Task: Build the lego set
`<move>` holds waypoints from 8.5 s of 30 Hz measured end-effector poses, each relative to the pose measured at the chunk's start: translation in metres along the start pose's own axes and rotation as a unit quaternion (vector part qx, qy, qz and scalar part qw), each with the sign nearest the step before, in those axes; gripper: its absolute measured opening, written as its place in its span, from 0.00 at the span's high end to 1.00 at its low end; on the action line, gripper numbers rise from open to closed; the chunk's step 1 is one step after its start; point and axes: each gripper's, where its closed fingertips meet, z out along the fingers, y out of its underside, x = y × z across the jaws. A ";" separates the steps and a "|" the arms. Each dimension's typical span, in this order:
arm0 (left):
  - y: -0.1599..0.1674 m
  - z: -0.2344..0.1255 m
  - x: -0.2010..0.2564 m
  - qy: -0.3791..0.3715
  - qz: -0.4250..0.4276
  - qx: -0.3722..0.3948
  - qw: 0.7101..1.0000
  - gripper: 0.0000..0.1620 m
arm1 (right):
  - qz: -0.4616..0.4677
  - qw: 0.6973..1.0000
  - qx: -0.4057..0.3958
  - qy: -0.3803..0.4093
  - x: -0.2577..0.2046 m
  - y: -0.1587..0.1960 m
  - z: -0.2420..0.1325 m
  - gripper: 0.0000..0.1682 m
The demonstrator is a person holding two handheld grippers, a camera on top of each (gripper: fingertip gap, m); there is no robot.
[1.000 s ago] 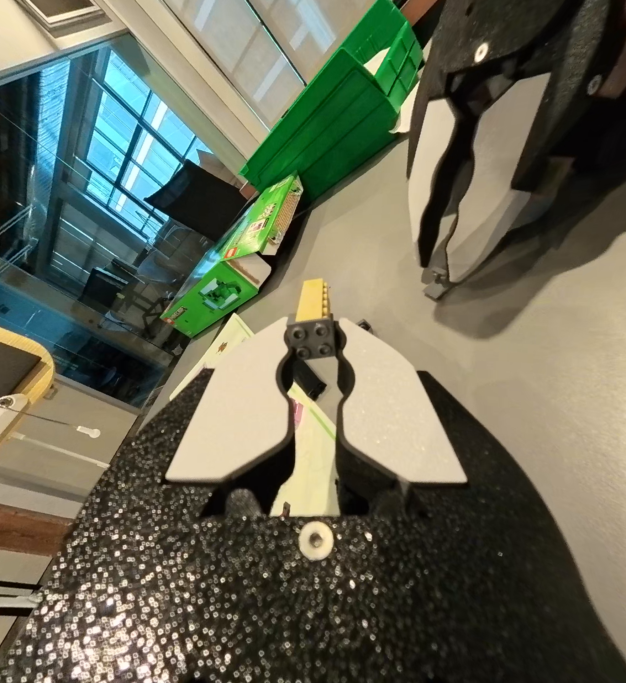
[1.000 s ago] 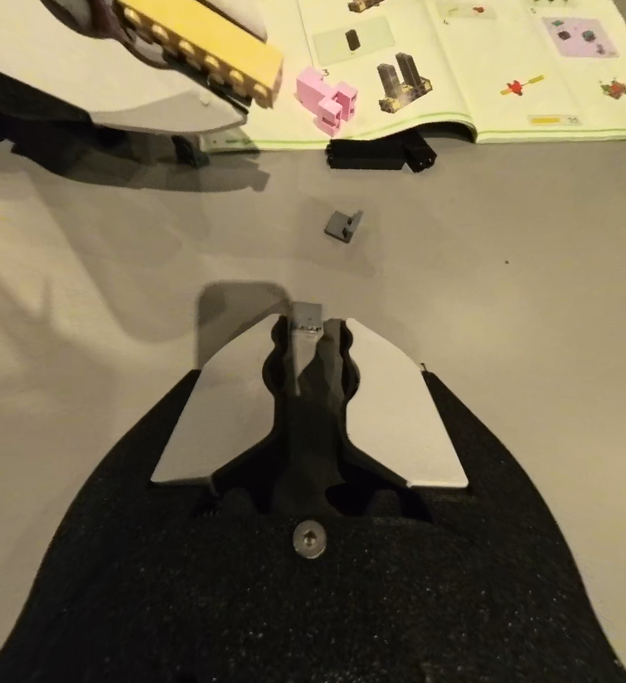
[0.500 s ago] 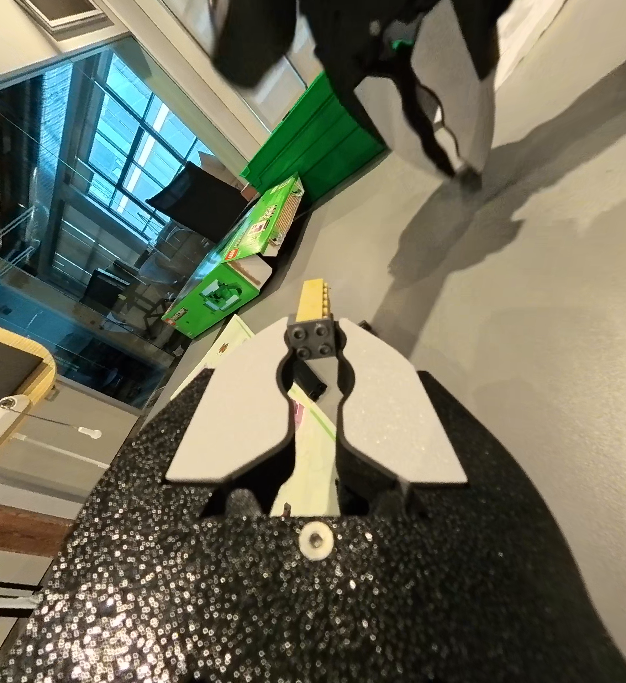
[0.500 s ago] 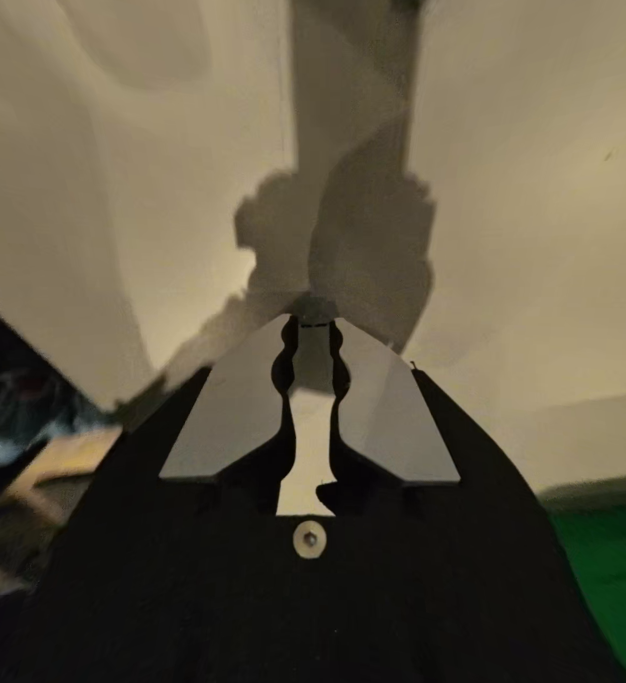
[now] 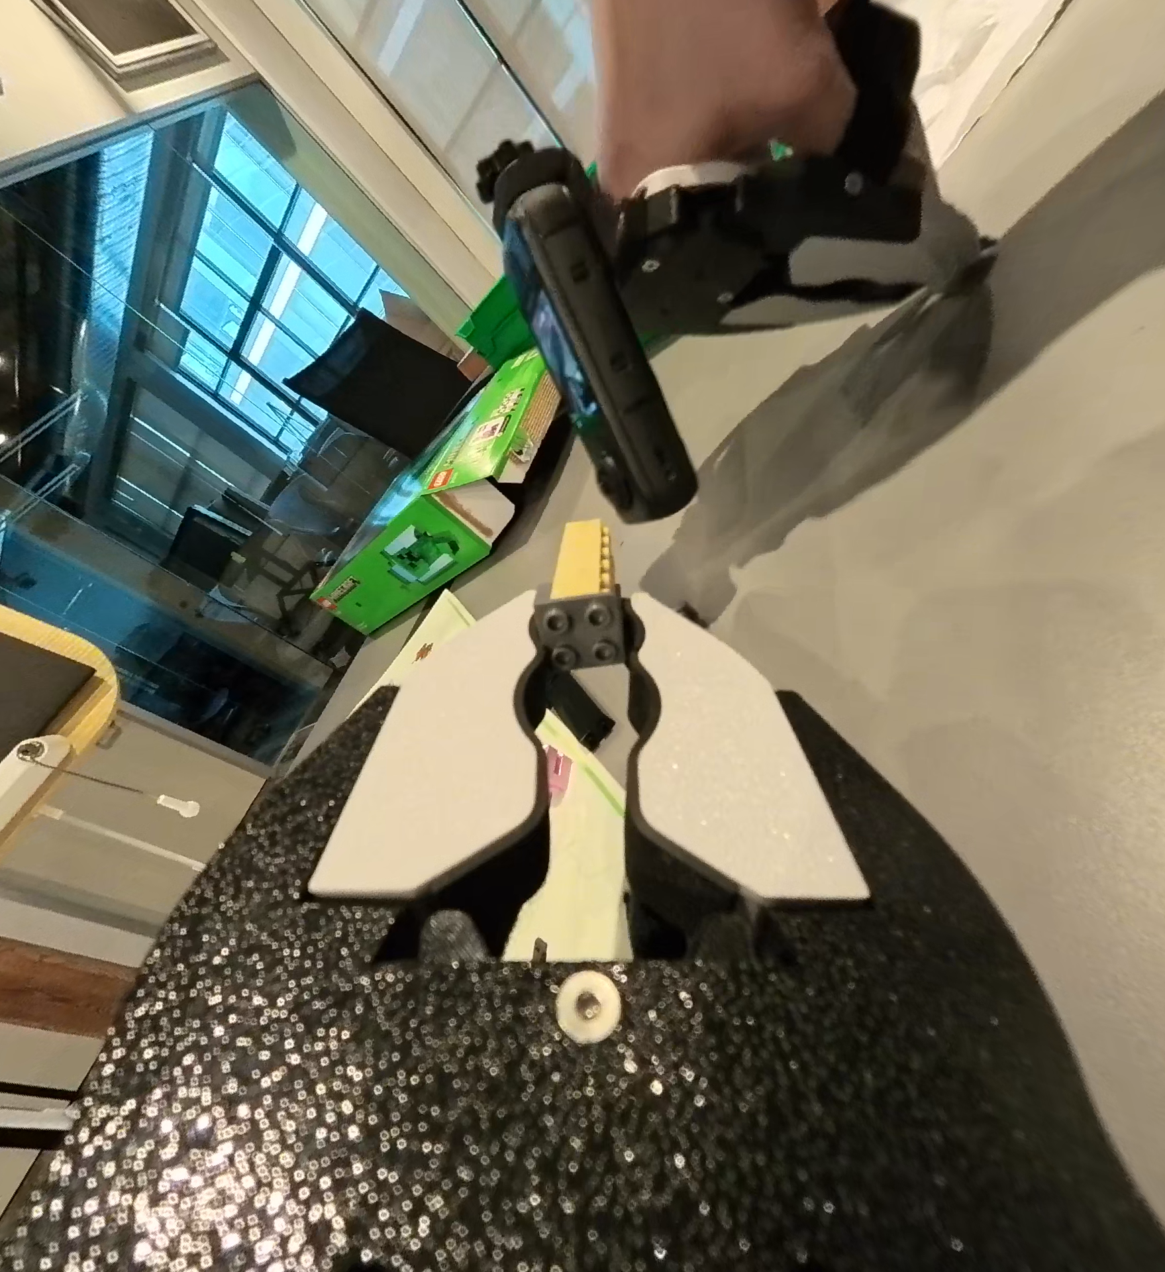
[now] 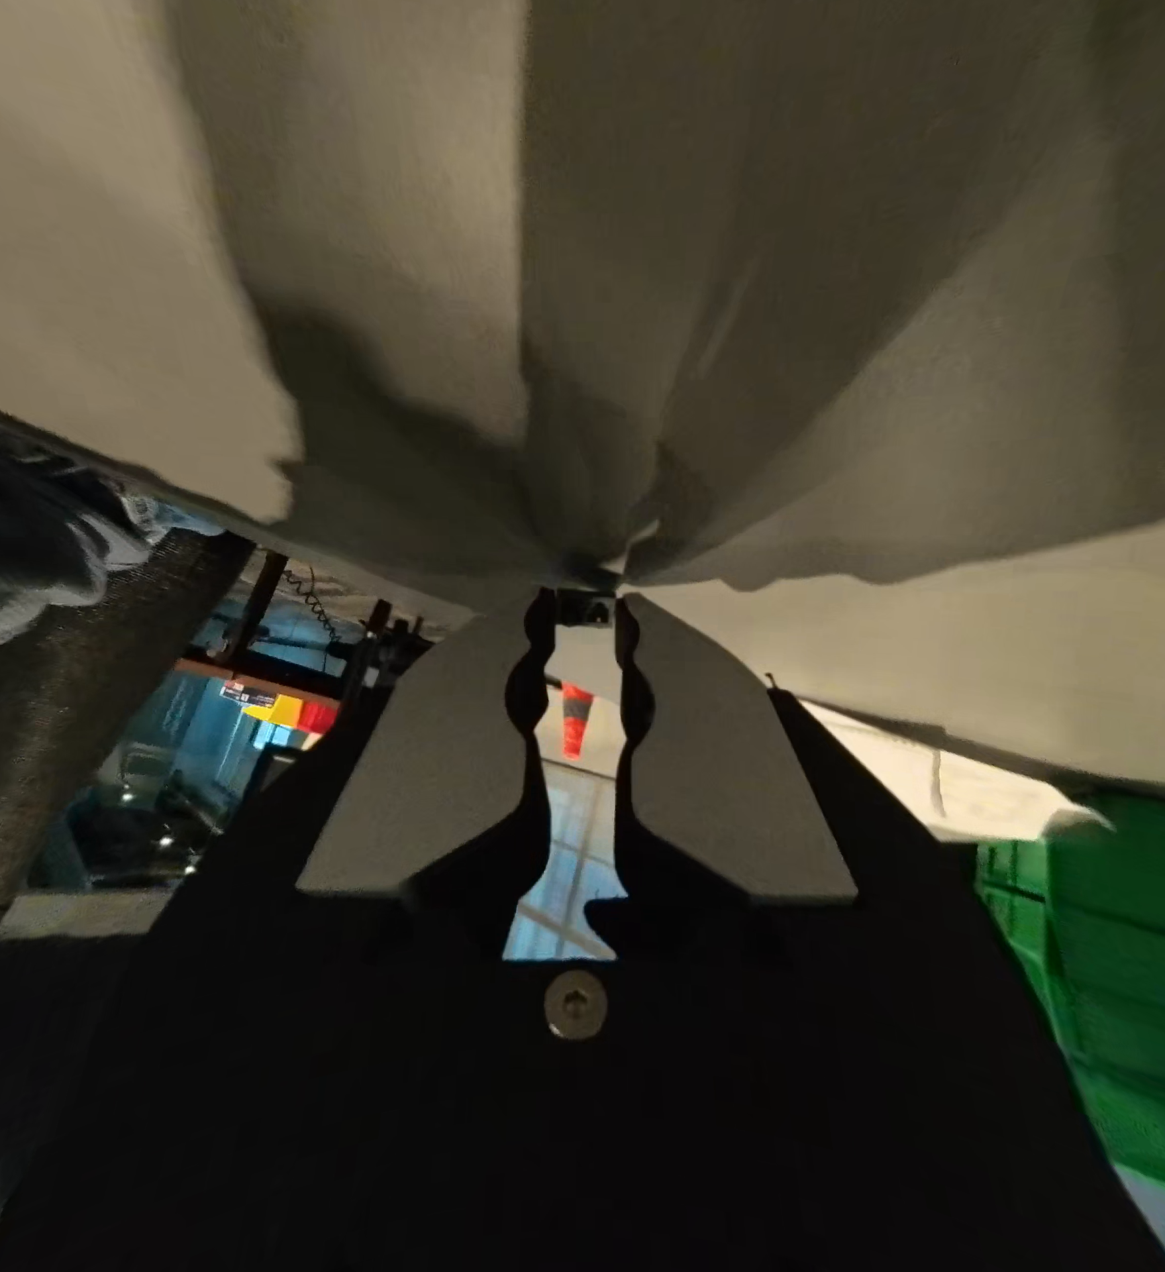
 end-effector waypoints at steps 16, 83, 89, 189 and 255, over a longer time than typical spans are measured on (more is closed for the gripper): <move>0.001 0.001 0.001 0.000 0.006 -0.004 1.000 0.89 | 0.047 0.815 0.564 0.123 -0.005 -0.008 -0.036 0.79; 0.005 0.007 0.015 0.000 0.115 -0.043 0.992 0.89 | 0.085 0.556 0.821 0.100 -0.082 -0.093 -0.171 0.91; 0.006 0.008 0.014 -0.013 0.145 -0.058 0.988 0.89 | 0.098 0.566 0.813 0.091 -0.080 -0.098 -0.169 0.91; -0.030 -0.005 0.033 0.111 -0.034 0.092 0.989 0.77 | -0.261 0.617 0.579 0.465 -0.087 -0.095 -0.144 0.93; -0.043 -0.013 0.006 0.197 -0.363 0.142 0.899 0.87 | -0.183 0.465 0.467 0.729 -0.066 -0.066 -0.173 0.93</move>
